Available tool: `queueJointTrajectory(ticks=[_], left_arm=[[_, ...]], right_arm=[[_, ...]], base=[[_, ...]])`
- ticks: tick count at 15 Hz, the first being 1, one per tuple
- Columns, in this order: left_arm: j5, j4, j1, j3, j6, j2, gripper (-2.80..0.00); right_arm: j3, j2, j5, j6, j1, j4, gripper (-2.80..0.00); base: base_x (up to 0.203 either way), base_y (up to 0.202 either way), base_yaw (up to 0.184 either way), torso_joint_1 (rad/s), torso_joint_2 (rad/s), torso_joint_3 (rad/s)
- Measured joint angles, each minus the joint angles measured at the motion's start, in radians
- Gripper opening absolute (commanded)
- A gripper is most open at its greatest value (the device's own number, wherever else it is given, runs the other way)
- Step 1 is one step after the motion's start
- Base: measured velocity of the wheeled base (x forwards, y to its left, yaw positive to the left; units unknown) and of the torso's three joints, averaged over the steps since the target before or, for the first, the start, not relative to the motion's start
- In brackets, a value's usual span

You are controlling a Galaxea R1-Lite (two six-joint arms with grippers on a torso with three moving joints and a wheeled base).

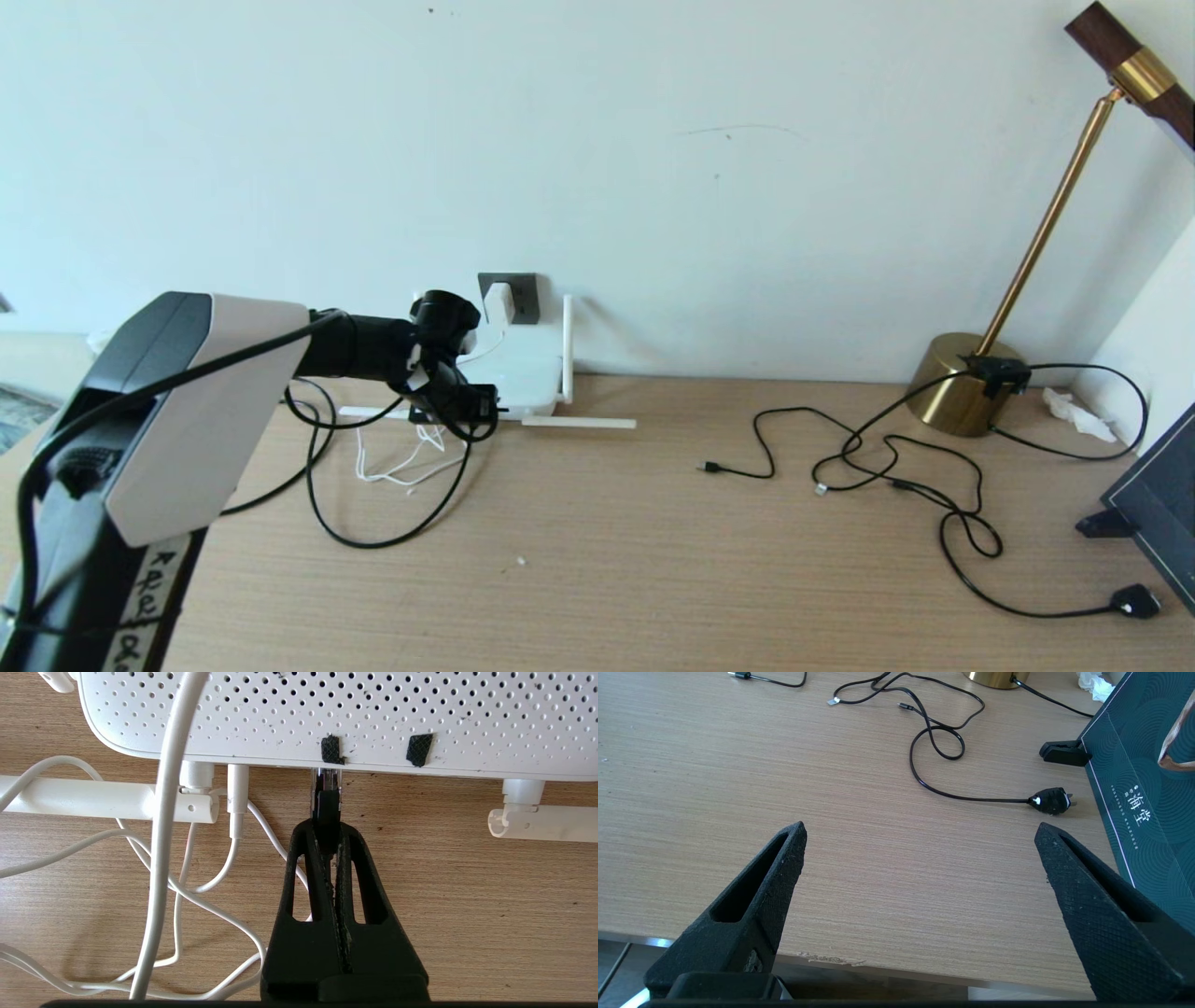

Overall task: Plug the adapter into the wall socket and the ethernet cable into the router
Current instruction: Plug cable into router interface

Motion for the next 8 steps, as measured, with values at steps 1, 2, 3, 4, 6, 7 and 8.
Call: queueJointTrajectory(ticks=[1,2,3,4,6,7,8], left_arm=[[0.0,-0.001,0.0,0.0,0.0,0.001,-2.8],[0.001,-0.002,0.0,0.0,0.001,0.001,-2.8],[0.001,-0.002,0.0,0.0,0.002,0.001,-2.8],[0.001,-0.002,0.0,0.0,0.005,0.001,-2.8],[0.003,-0.004,0.0,-0.001,0.005,0.002,-2.8],[0.002,-0.004,0.0,-0.001,0.005,0.002,-2.8],[0.003,-0.004,0.0,-0.001,0.006,0.002,-2.8]], right_arm=[[0.0,0.0,0.0,0.0,0.0,0.0,0.0],[0.0,0.0,0.0,0.0,0.0,0.0,0.0],[0.0,0.0,0.0,0.0,0.0,0.0,0.0],[0.0,0.0,0.0,0.0,0.0,0.0,0.0],[0.0,0.0,0.0,0.0,0.0,0.0,0.0],[0.0,0.0,0.0,0.0,0.0,0.0,0.0],[0.0,0.0,0.0,0.0,0.0,0.0,0.0]], base=[[0.0,0.0,0.0,0.0,0.0,0.0],[0.0,0.0,0.0,0.0,0.0,0.0],[0.0,0.0,0.0,0.0,0.0,0.0],[0.0,0.0,0.0,0.0,0.0,0.0],[0.0,0.0,0.0,0.0,0.0,0.0],[0.0,0.0,0.0,0.0,0.0,0.0],[0.0,0.0,0.0,0.0,0.0,0.0]])
